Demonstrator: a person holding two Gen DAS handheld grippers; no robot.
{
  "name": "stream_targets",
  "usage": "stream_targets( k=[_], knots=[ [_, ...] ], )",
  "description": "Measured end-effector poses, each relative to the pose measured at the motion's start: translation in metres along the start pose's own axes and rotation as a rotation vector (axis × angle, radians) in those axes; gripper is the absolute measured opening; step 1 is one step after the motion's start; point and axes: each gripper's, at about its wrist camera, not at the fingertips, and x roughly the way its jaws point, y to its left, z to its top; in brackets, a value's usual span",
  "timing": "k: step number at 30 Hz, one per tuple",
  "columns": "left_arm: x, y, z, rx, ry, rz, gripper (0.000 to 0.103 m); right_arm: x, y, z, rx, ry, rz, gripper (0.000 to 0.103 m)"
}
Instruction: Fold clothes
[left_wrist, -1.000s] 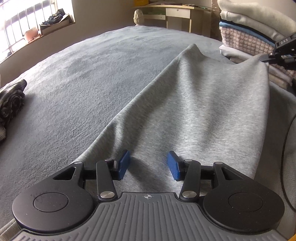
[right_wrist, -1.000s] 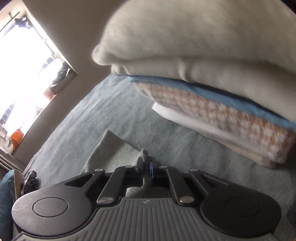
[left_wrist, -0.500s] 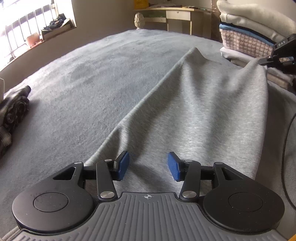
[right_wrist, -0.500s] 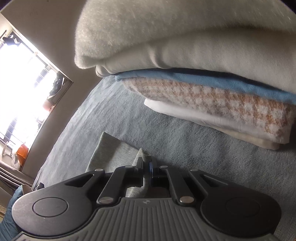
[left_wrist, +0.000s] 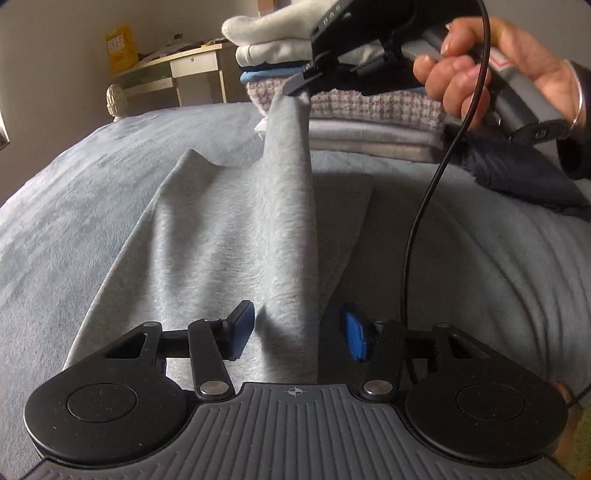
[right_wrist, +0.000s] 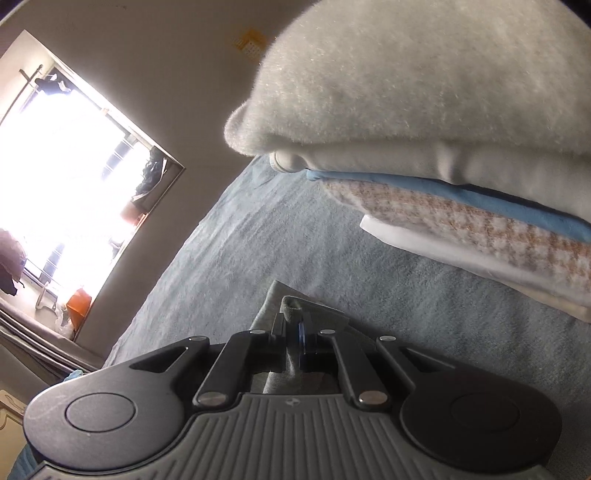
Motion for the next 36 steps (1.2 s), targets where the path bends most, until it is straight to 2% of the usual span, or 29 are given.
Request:
stream_targets(
  k=[1, 3, 7, 9, 10, 13, 15, 16, 17, 18, 19, 22, 26, 29, 31, 35, 36],
  knots=[
    [0.004, 0.002, 0.000, -0.005, 0.007, 0.002, 0.031, 0.001, 0.000, 0.001, -0.002, -0.001, 0.003, 0.005],
    [0.003, 0.014, 0.000, -0.078, 0.011, -0.018, 0.017, 0.004, -0.003, 0.001, -0.012, 0.004, -0.006, 0.005],
    [0.005, 0.060, -0.001, -0.344, 0.034, -0.138, 0.008, 0.010, -0.012, -0.005, -0.080, 0.033, -0.090, 0.008],
    [0.014, 0.085, -0.005, -0.513, 0.064, -0.214, 0.007, 0.009, -0.012, -0.012, -0.147, 0.034, -0.156, 0.023],
    [0.018, 0.097, -0.008, -0.588, 0.078, -0.245, 0.006, 0.004, -0.010, -0.016, -0.182, 0.017, -0.179, 0.026],
    [0.028, 0.122, -0.017, -0.757, 0.103, -0.329, 0.006, -0.023, 0.007, -0.036, -0.370, -0.027, -0.083, 0.029],
    [0.031, 0.131, -0.021, -0.817, 0.117, -0.371, 0.006, -0.042, 0.020, -0.051, -0.503, -0.055, -0.002, 0.030],
    [0.031, 0.134, -0.022, -0.832, 0.120, -0.377, 0.006, -0.046, 0.028, -0.060, -0.577, 0.003, 0.074, 0.030],
    [0.030, 0.135, -0.022, -0.837, 0.122, -0.383, 0.006, -0.042, 0.036, -0.072, -0.643, 0.130, 0.155, 0.029],
    [0.030, 0.136, -0.021, -0.842, 0.125, -0.389, 0.006, -0.035, 0.045, -0.086, -0.700, 0.240, 0.193, 0.027],
    [0.029, 0.136, -0.021, -0.845, 0.126, -0.395, 0.006, -0.025, 0.052, -0.098, -0.748, 0.291, 0.185, 0.027],
    [0.030, 0.132, -0.019, -0.839, 0.123, -0.406, 0.006, 0.009, 0.071, -0.133, -0.873, 0.365, 0.111, 0.027],
    [0.031, 0.126, -0.019, -0.817, 0.118, -0.413, 0.006, 0.033, 0.056, -0.163, -0.995, 0.523, -0.005, 0.025],
    [0.030, 0.128, -0.021, -0.822, 0.106, -0.419, 0.006, 0.015, 0.050, -0.167, -1.042, 0.598, -0.056, 0.025],
    [0.032, 0.126, -0.020, -0.810, 0.100, -0.425, 0.006, 0.002, 0.059, -0.162, -1.079, 0.594, -0.060, 0.024],
    [0.036, 0.120, -0.018, -0.770, 0.090, -0.425, 0.006, 0.005, 0.078, -0.150, -1.102, 0.440, -0.042, 0.024],
    [0.038, 0.119, -0.018, -0.769, 0.092, -0.427, 0.006, 0.012, 0.070, -0.149, -1.092, 0.433, -0.075, 0.024]
  ],
)
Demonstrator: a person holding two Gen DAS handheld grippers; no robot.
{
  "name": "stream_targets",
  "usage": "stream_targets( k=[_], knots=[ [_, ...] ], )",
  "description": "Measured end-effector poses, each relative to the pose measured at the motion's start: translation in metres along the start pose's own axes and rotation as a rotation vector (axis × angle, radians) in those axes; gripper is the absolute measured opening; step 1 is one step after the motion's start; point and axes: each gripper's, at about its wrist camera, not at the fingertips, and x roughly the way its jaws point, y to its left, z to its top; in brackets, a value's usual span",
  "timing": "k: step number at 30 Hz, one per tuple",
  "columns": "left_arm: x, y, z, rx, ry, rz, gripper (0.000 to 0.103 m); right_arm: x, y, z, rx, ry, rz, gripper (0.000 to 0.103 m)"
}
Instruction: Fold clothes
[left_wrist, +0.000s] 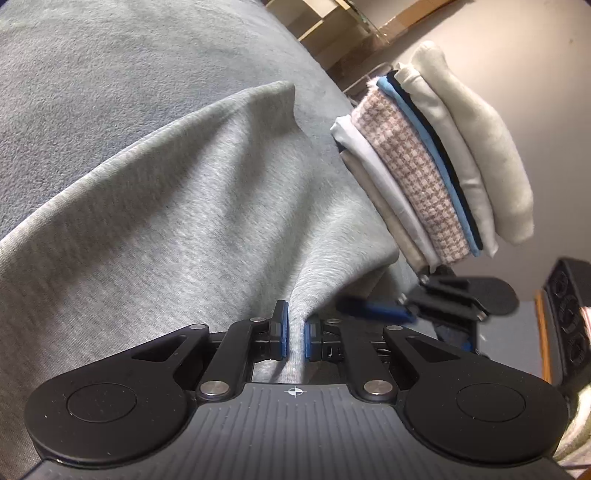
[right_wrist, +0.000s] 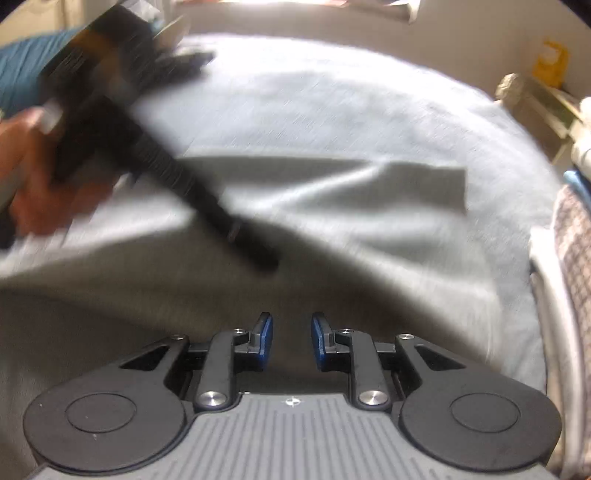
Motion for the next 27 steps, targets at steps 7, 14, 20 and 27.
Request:
stream_targets(
  k=[7, 14, 20, 27],
  knots=[
    [0.012, -0.001, -0.009, 0.035, 0.010, 0.006, 0.006, -0.013, -0.069, -0.051, 0.422, 0.063, -0.022, 0.024],
    [0.022, -0.015, -0.018, 0.154, 0.019, 0.047, 0.006, -0.005, -0.168, -0.118, 1.355, -0.144, 0.357, 0.038],
    [0.026, -0.024, -0.022, 0.242, 0.017, 0.088, 0.006, 0.002, -0.177, -0.136, 1.493, -0.221, 0.423, 0.038],
    [0.023, -0.045, -0.044, 0.415, 0.023, 0.153, 0.008, -0.006, -0.183, -0.132, 1.439, -0.261, 0.319, 0.011]
  ],
)
